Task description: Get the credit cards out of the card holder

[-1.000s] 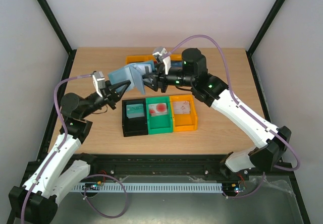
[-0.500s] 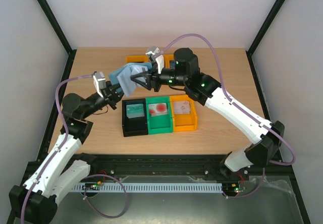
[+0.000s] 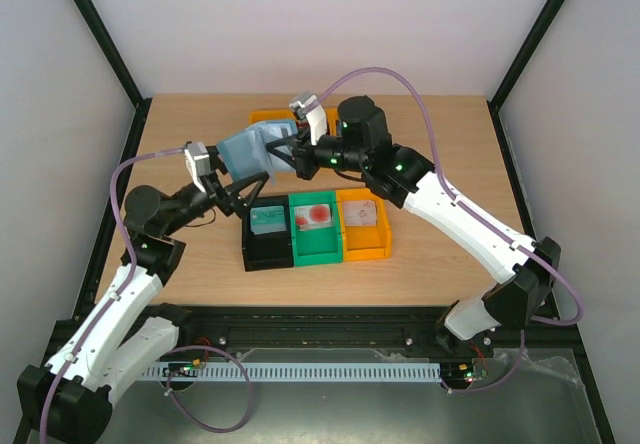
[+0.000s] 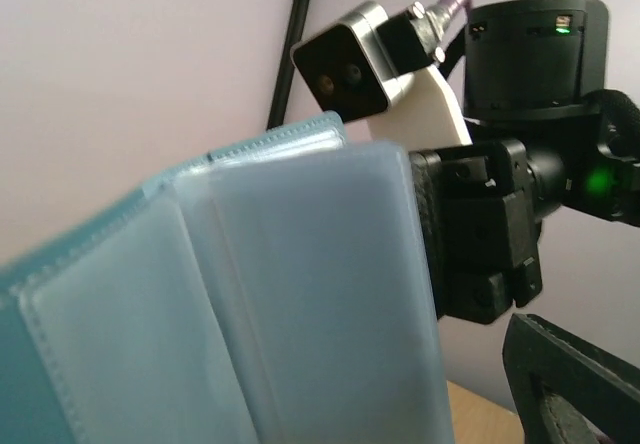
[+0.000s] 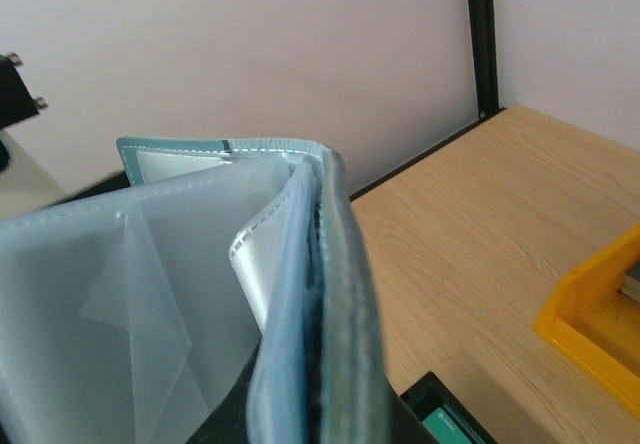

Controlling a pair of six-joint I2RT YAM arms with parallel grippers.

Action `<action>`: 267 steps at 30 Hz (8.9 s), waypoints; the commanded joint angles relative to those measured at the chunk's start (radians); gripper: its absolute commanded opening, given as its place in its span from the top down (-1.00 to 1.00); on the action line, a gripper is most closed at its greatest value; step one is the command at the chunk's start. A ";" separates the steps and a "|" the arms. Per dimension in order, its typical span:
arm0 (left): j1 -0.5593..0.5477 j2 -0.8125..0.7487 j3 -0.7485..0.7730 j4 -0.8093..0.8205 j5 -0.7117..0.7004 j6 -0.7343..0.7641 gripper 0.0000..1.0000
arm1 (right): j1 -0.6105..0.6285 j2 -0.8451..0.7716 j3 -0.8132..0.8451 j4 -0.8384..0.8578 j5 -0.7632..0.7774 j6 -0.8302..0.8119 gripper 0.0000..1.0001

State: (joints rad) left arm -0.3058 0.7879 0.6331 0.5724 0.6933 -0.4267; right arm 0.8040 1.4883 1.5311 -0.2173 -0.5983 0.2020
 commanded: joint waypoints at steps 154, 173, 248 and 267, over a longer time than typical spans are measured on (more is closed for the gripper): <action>0.056 -0.118 0.151 -0.434 0.062 0.222 0.06 | -0.121 -0.154 -0.088 -0.039 -0.347 -0.125 0.97; -0.027 -0.074 0.149 -0.396 0.037 0.301 -0.99 | -0.089 -0.077 -0.052 0.004 -0.182 0.036 0.97; -0.087 -0.101 0.146 -0.419 -0.314 0.339 -0.44 | -0.077 -0.082 -0.037 0.027 -0.326 -0.013 0.97; -0.084 -0.093 0.142 -0.399 -0.247 0.318 0.38 | -0.097 -0.050 -0.031 0.057 -0.510 0.026 0.97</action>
State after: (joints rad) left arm -0.3943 0.6910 0.7837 0.1326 0.4294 -0.0929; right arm 0.6998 1.4422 1.4925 -0.2043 -1.0229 0.2131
